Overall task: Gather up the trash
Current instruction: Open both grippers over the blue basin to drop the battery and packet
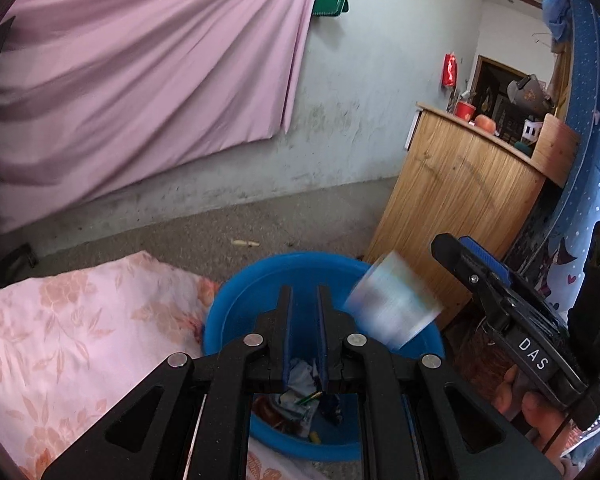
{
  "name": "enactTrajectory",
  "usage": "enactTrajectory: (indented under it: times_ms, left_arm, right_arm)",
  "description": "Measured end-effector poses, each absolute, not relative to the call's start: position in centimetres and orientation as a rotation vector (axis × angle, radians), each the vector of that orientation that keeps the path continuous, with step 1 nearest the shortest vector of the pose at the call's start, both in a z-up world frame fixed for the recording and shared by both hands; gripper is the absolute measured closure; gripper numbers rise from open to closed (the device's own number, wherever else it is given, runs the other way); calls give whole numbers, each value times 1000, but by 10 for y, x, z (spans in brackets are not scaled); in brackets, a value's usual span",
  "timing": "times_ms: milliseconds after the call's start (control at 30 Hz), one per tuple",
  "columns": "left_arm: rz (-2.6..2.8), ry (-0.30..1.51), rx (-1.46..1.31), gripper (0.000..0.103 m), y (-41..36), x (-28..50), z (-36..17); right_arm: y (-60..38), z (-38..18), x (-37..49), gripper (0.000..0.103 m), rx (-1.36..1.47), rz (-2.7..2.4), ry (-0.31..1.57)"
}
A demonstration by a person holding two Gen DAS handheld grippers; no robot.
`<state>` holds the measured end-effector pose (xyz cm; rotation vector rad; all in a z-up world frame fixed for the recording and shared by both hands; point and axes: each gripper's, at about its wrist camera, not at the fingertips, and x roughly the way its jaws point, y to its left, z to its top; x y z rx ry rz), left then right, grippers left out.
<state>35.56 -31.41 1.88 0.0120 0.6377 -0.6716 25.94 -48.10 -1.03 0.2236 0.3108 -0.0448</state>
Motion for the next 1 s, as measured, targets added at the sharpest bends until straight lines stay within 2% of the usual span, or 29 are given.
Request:
enactTrajectory:
  times_ms: [167, 667, 800, 933, 1000]
  left_arm:
    - [-653, 639, -5, 79, -309, 356, 17]
    - [-583, 623, -29, 79, -294, 356, 20]
    - [-550, 615, -32, 77, -284, 354, 25]
    - [-512, 610, -41, 64, -274, 349, 30]
    - [-486, 605, -31, 60, -267, 345, 32]
  right_arm:
    - [-486, -14, 261, 28, 232, -52, 324]
    - [-488, -11, 259, 23, 217, -59, 328]
    - [-486, -11, 261, 12, 234, -60, 343]
    - [-481, -10, 261, 0, 240, -59, 363]
    - [-479, -8, 261, 0, 252, -43, 379]
